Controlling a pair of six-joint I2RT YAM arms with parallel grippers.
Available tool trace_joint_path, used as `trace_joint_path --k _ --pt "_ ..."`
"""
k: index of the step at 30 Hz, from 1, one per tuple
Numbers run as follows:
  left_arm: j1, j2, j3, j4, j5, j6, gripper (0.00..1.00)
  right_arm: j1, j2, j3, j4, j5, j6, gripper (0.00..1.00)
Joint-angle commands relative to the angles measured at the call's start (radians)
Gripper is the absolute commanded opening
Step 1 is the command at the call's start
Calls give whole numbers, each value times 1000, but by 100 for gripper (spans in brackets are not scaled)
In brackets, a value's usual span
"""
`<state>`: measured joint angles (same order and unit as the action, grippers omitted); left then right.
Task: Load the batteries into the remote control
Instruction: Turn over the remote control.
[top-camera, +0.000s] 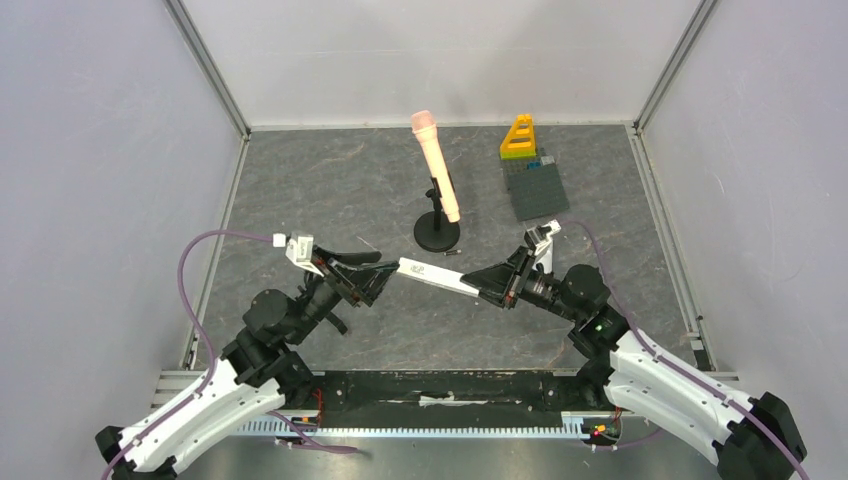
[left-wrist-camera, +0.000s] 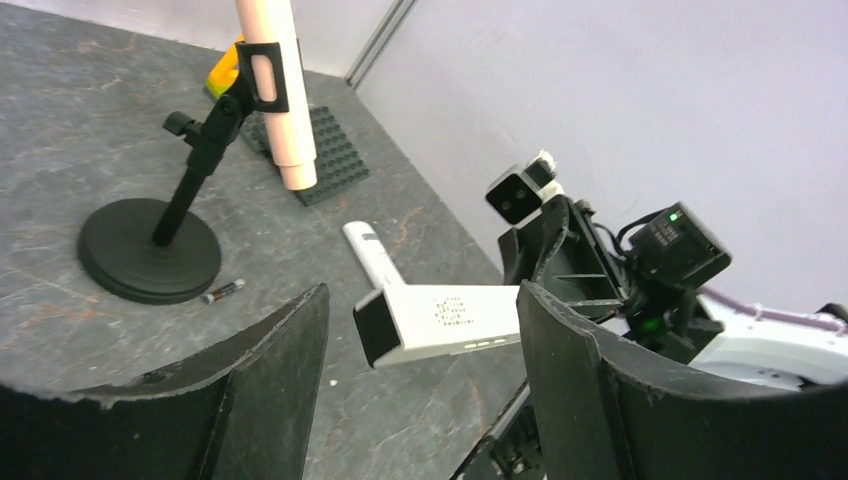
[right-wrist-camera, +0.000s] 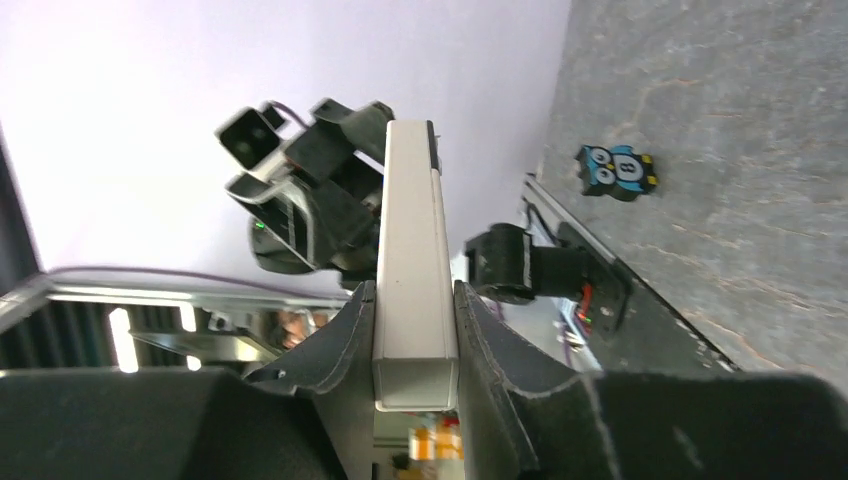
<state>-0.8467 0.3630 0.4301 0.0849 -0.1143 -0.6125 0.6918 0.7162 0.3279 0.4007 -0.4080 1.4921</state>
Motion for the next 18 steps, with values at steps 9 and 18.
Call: trace_joint_path --k 9,18 --pt "0 99 -63 306 168 -90 74 1 10 -27 292 70 276 0" --pt "0 290 -22 427 462 99 65 1 20 -38 322 -57 427 0"
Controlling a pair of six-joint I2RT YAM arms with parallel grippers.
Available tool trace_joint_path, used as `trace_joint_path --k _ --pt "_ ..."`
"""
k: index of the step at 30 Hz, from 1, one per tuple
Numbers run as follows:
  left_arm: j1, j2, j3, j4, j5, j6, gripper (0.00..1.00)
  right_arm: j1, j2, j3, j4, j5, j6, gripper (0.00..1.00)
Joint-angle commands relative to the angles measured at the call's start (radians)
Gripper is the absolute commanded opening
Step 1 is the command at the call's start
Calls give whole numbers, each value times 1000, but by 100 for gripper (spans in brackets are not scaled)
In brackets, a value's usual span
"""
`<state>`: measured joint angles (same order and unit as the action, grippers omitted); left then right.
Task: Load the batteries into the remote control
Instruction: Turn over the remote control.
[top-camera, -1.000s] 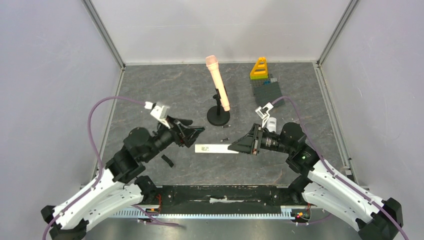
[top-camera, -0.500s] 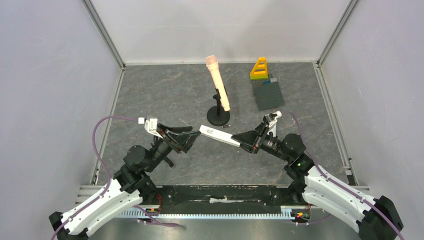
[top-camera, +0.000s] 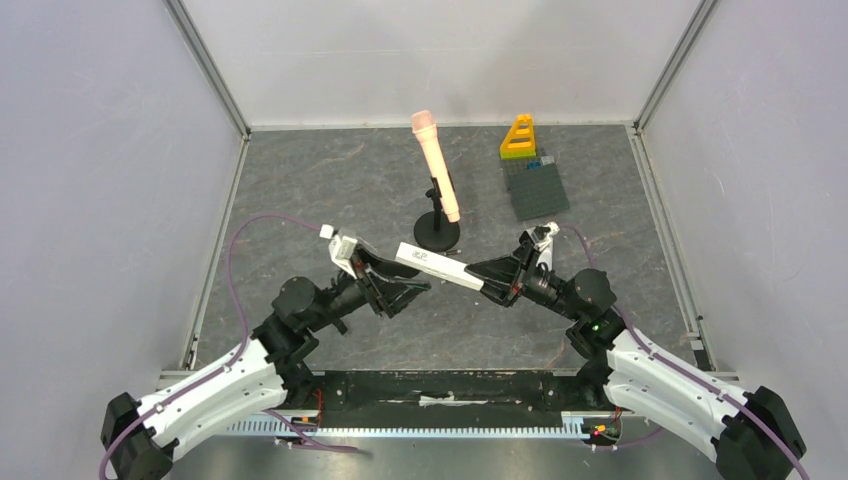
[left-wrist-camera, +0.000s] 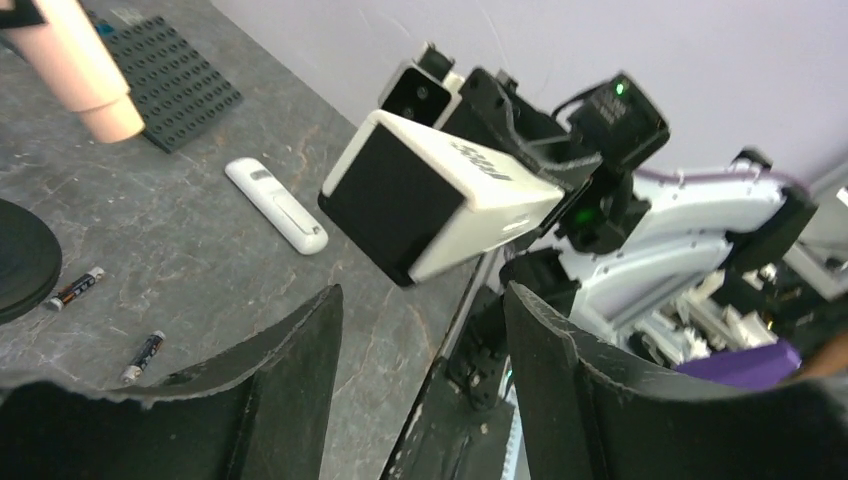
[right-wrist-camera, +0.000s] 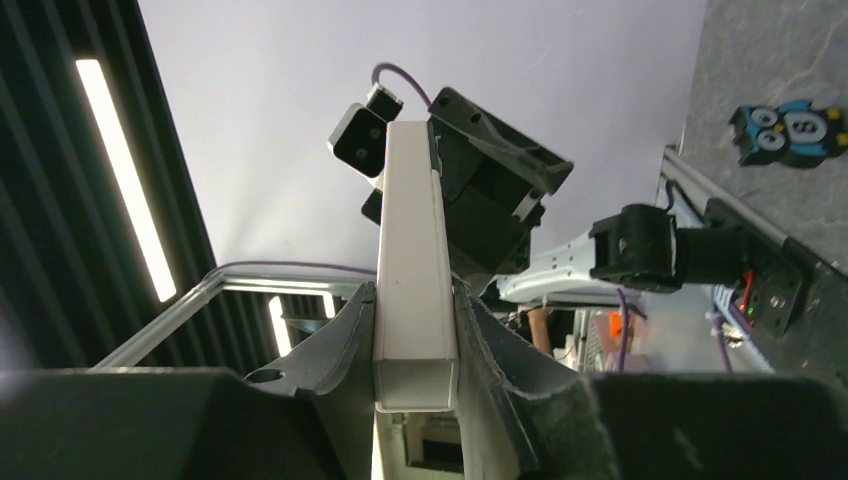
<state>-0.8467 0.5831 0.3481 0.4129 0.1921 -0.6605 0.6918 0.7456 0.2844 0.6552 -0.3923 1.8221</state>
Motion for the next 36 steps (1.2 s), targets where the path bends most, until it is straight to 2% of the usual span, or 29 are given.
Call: trace_joint_path --k 1,4,7,11,17,24,28,32,36 --pt "-1 80 69 89 159 194 65 2 -12 8 57 -88 101 0" --pt "0 80 64 83 175 337 65 2 -24 20 4 -122 94 0" --pt "0 56 30 165 245 429 66 1 -37 20 -23 -139 95 0" --pt "0 9 12 211 252 412 68 2 -34 24 -18 -160 97 0" --pt "1 -12 66 63 296 413 67 1 -32 33 -14 -188 98 1" --pt "11 17 109 24 470 445 59 2 -49 41 -9 -207 115 1" --pt "14 37 126 43 526 458 48 1 -64 42 -57 -215 97 2" --pt "16 42 124 47 551 457 38 2 -77 32 -56 -217 104 2" --pt "18 27 108 57 548 445 35 2 -76 27 -29 -217 109 2"
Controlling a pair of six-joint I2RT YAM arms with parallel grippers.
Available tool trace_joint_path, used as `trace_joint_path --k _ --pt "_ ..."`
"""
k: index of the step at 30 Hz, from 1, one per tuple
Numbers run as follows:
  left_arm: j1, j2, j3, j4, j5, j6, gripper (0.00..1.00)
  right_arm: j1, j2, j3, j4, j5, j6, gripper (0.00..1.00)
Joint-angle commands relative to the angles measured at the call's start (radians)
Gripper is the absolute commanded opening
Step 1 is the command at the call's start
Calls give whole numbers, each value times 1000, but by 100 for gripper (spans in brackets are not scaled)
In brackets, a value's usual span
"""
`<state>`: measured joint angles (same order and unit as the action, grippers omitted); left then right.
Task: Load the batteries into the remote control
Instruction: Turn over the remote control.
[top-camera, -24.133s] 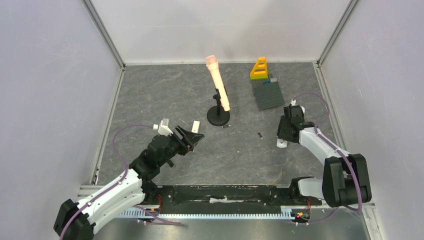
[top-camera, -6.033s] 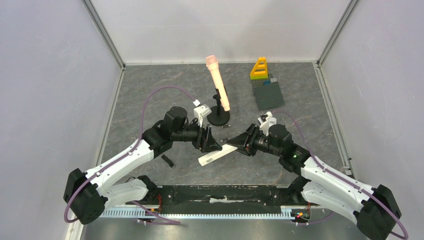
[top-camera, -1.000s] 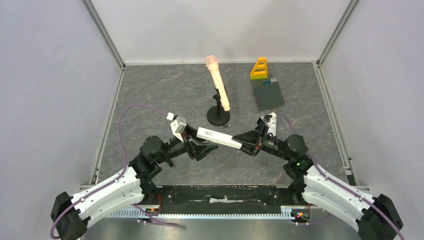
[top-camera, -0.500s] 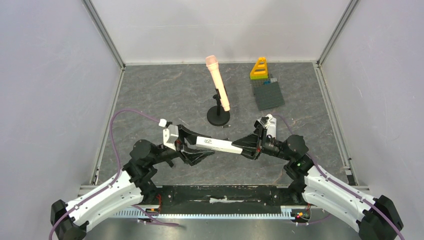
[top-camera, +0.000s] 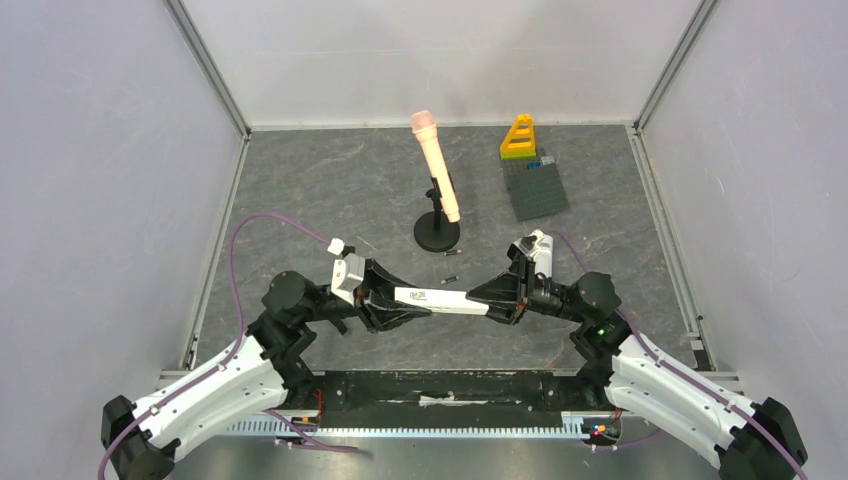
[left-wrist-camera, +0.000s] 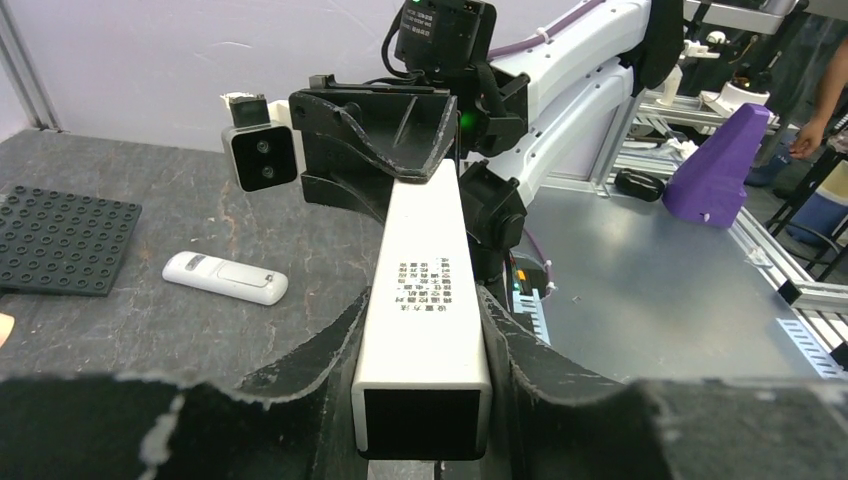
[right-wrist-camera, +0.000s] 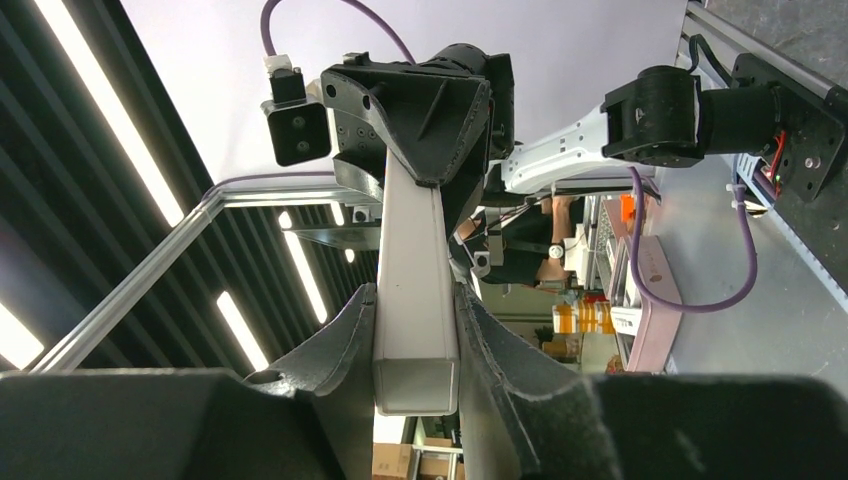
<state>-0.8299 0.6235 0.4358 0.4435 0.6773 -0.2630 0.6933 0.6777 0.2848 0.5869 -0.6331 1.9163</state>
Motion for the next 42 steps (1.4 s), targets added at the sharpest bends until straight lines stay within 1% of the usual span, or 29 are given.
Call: trace_joint_path --k 1,5,8,11,15,18,21,24,26,32,36,40,42 --pt "0 -20 15 32 57 43 35 0 -7 24 45 23 14 2" --pt "2 -38 -4 81 31 10 35 0 -9 6 96 26 33 2" --pt "2 -35 -22 141 15 -34 38 0 -11 -10 141 38 50 2" --pt "2 -23 -36 210 7 -72 41 0 -10 -11 151 38 50 2" --pt "2 -14 -44 248 2 -91 46 0 -13 -22 172 40 63 1" --pt "2 -14 -48 259 -9 -100 51 0 -15 -27 184 46 69 1" --pt "2 -12 -49 260 -11 -101 51 0 -11 -27 186 41 70 1" --pt "2 -12 -45 259 -9 -101 47 0 -10 -29 186 39 69 1" --pt "2 -8 -43 259 -7 -101 47 -1 -8 -32 187 39 69 1" --pt "2 2 -37 257 -5 -104 54 0 0 -32 186 35 66 1" --pt "2 16 -32 262 -3 -110 57 0 3 -33 188 33 64 1" --pt "2 28 -31 272 -3 -114 57 0 7 -35 193 33 63 1" --pt "2 31 -31 276 -2 -114 55 0 7 -35 193 34 64 1"
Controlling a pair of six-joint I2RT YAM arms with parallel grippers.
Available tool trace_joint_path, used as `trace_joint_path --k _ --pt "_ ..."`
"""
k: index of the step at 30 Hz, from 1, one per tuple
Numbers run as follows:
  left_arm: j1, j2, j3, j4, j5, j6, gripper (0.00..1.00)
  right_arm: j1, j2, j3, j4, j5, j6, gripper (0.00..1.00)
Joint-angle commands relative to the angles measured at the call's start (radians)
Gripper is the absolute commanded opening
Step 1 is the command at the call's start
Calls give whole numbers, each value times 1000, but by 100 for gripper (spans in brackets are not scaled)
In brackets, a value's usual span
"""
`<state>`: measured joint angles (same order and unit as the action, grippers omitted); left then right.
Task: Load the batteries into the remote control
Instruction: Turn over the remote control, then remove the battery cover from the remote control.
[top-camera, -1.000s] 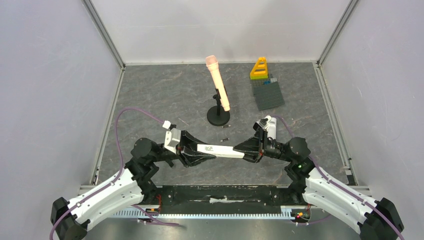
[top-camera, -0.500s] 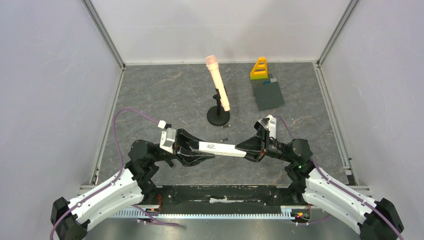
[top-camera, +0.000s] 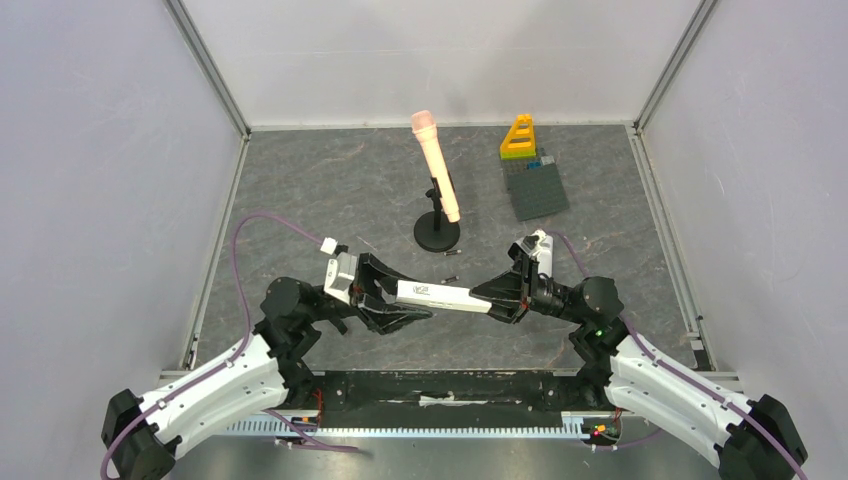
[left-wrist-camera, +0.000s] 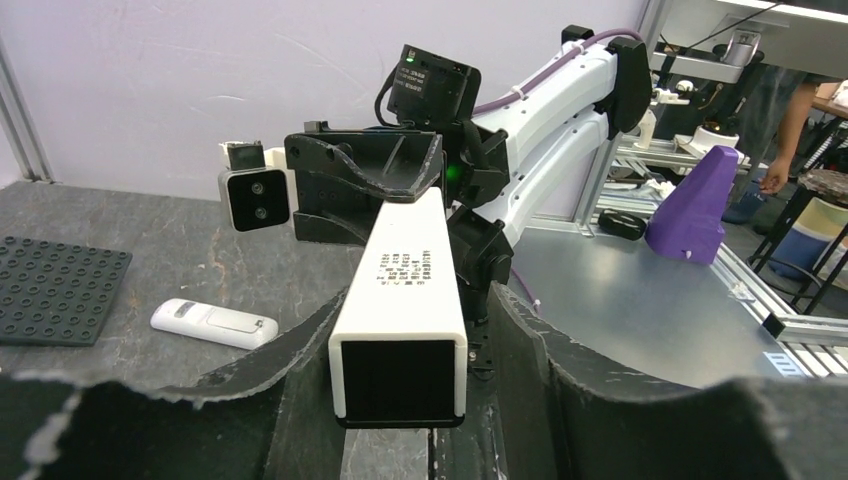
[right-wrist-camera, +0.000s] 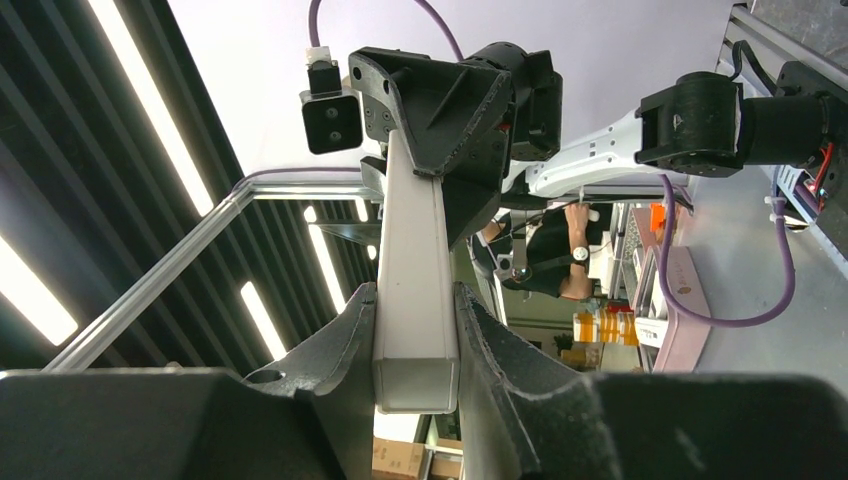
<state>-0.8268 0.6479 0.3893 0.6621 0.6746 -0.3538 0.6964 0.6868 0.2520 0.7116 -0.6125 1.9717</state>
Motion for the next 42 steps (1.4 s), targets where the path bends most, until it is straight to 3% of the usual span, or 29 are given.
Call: trace_joint_path --k 1,5,11,13,14,15,22,25,38,42 --pt "-2 7 15 57 0 -24 53 -4 -3 -3 69 14 10 1" --pt "-2 6 14 58 3 -23 41 -3 -4 -4 72 14 10 1" --pt "-2 6 8 75 -16 -28 34 -3 -3 -15 74 13 4 1" --pt "-1 9 8 77 -18 -27 19 -3 1 -18 73 10 -14 3" --pt "-1 11 7 77 -18 -25 5 -4 6 -19 68 5 -29 6" --pt "-2 14 5 77 -22 -26 2 -3 10 -15 61 -2 -55 11" --pt "-2 13 -9 57 -37 -44 2 -3 67 66 -33 -38 -316 55" --pt "-2 15 -15 54 -44 -59 2 -3 104 126 -79 -62 -410 64" --pt "-2 21 -46 113 -134 -95 2 2 145 161 1 -124 -422 65" --pt "-2 24 -58 141 -138 -105 2 3 152 146 48 -131 -393 57"
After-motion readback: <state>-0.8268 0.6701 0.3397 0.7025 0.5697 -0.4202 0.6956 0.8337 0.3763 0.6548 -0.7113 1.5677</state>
